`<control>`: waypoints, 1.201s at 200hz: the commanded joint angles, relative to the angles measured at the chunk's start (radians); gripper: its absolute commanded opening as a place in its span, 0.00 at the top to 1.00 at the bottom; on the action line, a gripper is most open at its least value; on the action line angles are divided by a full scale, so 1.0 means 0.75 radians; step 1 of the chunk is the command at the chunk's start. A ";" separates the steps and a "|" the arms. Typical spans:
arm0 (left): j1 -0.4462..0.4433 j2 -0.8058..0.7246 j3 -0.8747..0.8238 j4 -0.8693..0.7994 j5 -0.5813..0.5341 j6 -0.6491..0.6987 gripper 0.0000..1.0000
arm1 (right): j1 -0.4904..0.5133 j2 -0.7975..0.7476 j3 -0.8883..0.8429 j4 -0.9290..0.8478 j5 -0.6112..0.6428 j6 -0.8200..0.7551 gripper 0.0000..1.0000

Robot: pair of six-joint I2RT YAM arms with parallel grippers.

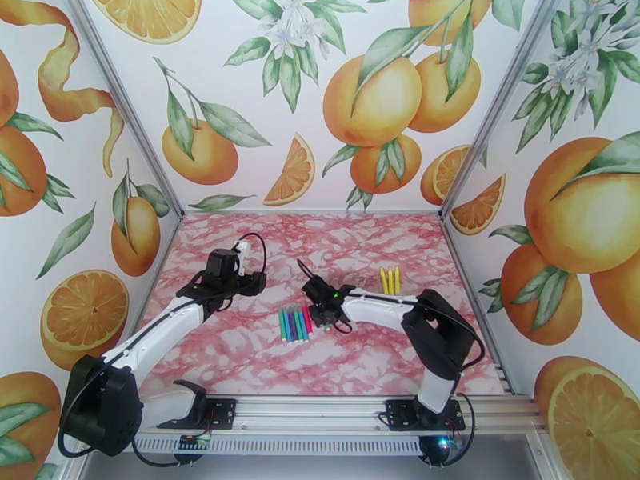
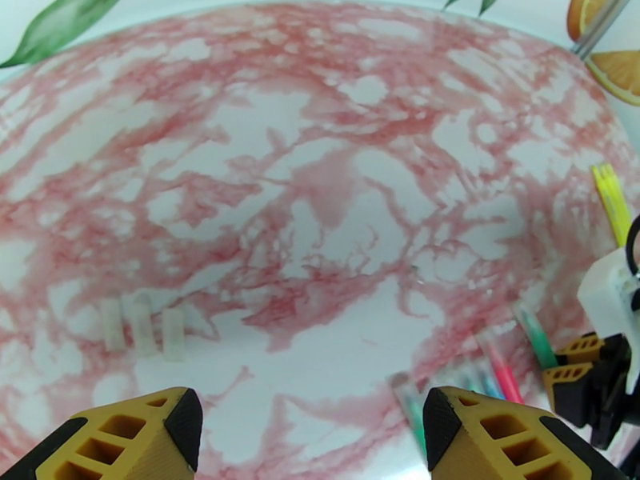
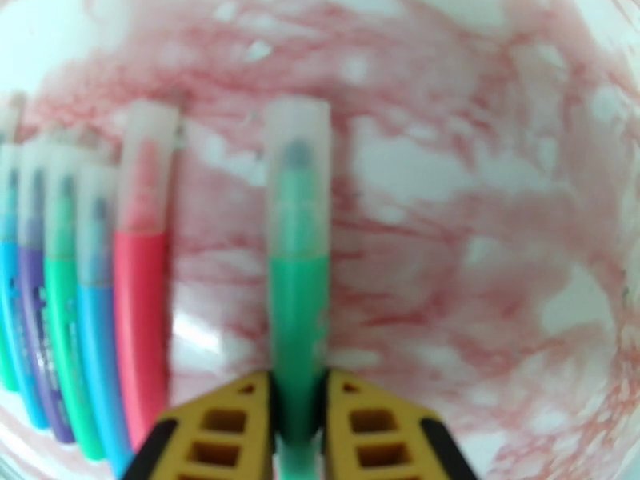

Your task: Open the pen caps

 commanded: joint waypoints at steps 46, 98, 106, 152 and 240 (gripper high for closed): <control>0.006 0.103 0.126 0.123 0.446 -0.111 0.24 | -0.062 -0.228 -0.123 0.295 -0.197 -0.093 0.82; -0.014 0.206 0.127 0.419 0.748 -0.303 0.25 | -0.062 -0.282 -0.134 0.374 -0.237 -0.123 0.83; -0.020 0.213 0.136 0.422 0.757 -0.309 0.25 | -0.063 -0.291 -0.136 0.389 -0.246 -0.123 0.83; -0.045 0.251 0.160 0.484 0.837 -0.367 0.26 | -0.048 -0.341 -0.162 0.510 -0.283 -0.139 0.83; -0.114 0.335 0.187 0.586 0.877 -0.447 0.35 | -0.008 -0.395 -0.168 0.617 -0.306 -0.192 0.82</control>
